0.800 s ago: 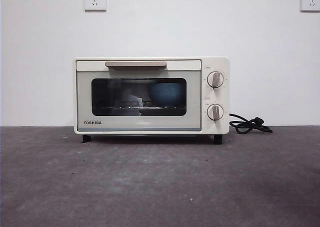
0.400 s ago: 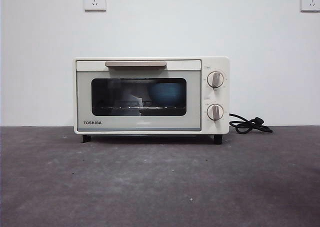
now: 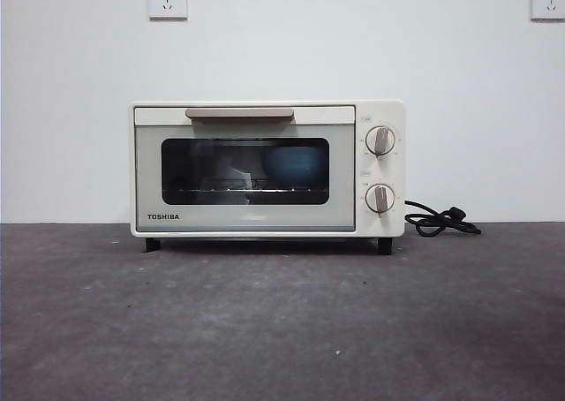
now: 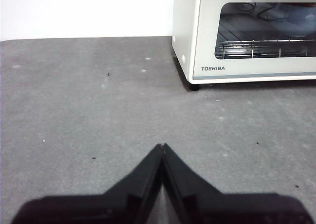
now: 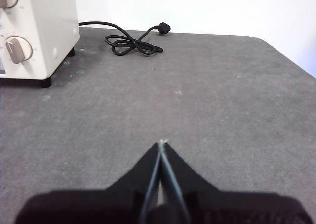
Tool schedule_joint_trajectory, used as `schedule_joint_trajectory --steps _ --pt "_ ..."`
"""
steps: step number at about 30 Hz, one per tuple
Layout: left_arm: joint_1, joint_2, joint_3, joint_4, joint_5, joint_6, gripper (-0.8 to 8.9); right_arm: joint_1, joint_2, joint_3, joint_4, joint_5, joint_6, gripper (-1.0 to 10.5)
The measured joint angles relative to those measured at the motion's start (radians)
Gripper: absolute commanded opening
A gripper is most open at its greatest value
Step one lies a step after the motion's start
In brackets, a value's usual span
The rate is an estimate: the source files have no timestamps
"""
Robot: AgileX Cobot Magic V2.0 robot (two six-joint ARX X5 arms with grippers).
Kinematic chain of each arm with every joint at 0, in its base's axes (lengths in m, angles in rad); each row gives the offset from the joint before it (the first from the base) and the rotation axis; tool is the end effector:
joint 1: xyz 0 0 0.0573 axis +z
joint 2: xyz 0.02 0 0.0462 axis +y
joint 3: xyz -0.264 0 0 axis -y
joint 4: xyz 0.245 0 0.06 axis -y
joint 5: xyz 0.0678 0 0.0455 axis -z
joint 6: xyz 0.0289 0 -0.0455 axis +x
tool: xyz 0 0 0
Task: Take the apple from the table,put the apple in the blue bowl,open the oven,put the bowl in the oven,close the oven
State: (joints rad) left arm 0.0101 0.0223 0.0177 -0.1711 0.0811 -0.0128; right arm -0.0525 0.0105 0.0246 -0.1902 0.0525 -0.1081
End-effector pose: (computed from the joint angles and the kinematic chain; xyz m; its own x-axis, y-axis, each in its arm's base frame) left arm 0.0965 -0.0014 0.1514 0.9821 -0.0711 -0.1742 0.0675 0.9974 -0.0268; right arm 0.0951 -0.0065 0.1528 0.9791 -0.1040 -0.1749 0.0845 0.9897 -0.1154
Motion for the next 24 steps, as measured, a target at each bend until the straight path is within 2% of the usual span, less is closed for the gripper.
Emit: schedule_joint_trajectory --steps 24 --pt "0.0 0.0 0.0 0.0 0.0 0.0 -0.04 0.0 0.027 0.0 0.0 0.0 0.0 0.0"
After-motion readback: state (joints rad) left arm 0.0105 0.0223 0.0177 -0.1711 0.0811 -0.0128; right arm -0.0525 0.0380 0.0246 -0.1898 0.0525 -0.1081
